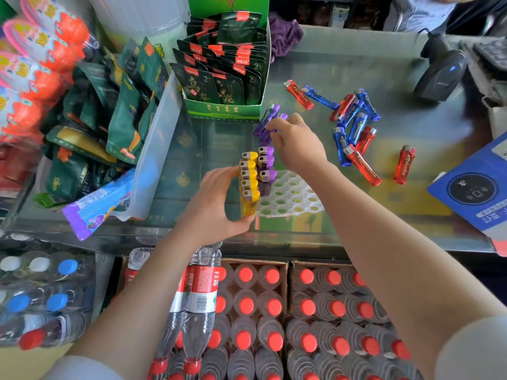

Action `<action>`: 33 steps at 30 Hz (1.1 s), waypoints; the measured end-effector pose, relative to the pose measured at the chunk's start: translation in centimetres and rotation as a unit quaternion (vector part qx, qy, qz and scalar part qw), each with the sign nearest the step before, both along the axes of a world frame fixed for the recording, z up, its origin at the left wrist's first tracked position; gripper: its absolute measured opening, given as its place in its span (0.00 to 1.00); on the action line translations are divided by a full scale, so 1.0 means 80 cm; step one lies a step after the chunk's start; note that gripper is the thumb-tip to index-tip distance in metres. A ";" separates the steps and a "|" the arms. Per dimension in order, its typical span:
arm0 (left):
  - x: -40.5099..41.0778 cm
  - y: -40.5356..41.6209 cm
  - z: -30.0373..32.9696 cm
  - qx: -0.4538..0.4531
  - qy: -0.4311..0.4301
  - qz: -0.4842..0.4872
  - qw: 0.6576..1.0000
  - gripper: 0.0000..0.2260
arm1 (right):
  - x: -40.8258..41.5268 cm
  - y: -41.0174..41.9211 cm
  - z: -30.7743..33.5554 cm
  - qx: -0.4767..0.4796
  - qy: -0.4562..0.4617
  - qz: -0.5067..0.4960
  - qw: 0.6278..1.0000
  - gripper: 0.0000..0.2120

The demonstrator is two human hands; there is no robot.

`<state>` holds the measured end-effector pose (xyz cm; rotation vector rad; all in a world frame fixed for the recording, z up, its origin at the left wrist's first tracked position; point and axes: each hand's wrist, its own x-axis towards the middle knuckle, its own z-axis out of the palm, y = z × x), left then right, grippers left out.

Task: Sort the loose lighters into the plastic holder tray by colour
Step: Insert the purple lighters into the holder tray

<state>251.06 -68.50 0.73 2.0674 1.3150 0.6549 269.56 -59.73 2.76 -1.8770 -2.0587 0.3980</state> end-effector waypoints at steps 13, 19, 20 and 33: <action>0.000 -0.001 0.003 -0.006 -0.005 0.006 1.000 0.31 | 0.023 -0.029 0.015 -0.061 0.247 -0.126 0.959 0.18; 0.002 -0.002 0.006 -0.009 -0.005 0.017 1.000 0.30 | 0.032 -0.103 0.031 0.014 0.326 -0.097 0.940 0.11; 0.002 -0.002 0.006 -0.010 -0.005 0.018 1.000 0.30 | 0.032 -0.111 0.031 0.037 0.314 -0.098 0.944 0.11; 0.003 -0.008 0.016 -0.026 -0.003 0.014 1.000 0.32 | -0.006 -0.154 0.005 0.045 0.334 -0.077 0.938 0.13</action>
